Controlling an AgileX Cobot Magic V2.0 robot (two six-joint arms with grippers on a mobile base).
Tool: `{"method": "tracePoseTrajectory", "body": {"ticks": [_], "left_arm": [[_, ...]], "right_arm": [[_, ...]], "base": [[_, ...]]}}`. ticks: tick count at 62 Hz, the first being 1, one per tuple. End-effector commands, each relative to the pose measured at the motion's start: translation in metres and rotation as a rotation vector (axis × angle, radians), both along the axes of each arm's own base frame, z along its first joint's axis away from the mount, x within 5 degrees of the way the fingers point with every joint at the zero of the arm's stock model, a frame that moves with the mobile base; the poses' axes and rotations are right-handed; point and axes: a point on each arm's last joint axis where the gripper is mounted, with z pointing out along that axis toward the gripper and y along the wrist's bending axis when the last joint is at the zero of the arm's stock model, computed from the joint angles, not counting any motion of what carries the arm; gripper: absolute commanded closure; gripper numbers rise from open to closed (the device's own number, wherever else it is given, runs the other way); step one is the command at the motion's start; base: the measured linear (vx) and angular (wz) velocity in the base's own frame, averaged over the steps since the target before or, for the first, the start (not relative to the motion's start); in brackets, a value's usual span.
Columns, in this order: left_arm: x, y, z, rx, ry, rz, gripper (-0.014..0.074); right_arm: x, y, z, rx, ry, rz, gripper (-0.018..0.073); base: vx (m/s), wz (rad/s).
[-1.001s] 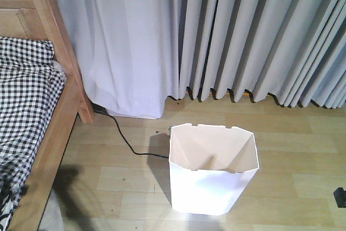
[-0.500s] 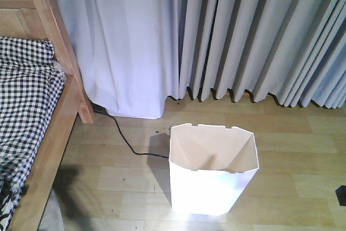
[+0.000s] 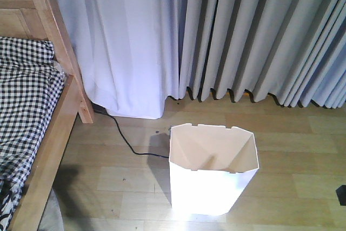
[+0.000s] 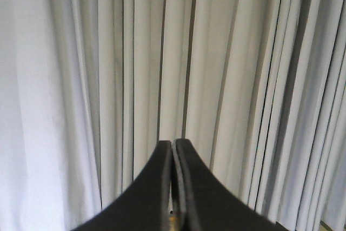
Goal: Move trash bin to bedside with robot
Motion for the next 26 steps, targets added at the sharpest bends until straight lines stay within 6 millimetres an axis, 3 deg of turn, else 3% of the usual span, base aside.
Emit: {"method": "tracePoseTrajectory", "body": {"ticks": [1, 26], "left_arm": [[0.0004, 0.0002, 0.003, -0.01, -0.072, 0.004, 0.0602], [0.0004, 0.0002, 0.003, -0.01, -0.072, 0.004, 0.0602]], "right_arm": [[-0.0007, 0.0005, 0.0053, -0.02, -0.08, 0.005, 0.0568], [-0.0007, 0.0005, 0.0053, -0.02, -0.08, 0.005, 0.0568]], "base": [[0.0, 0.0], [0.0, 0.0]]}}
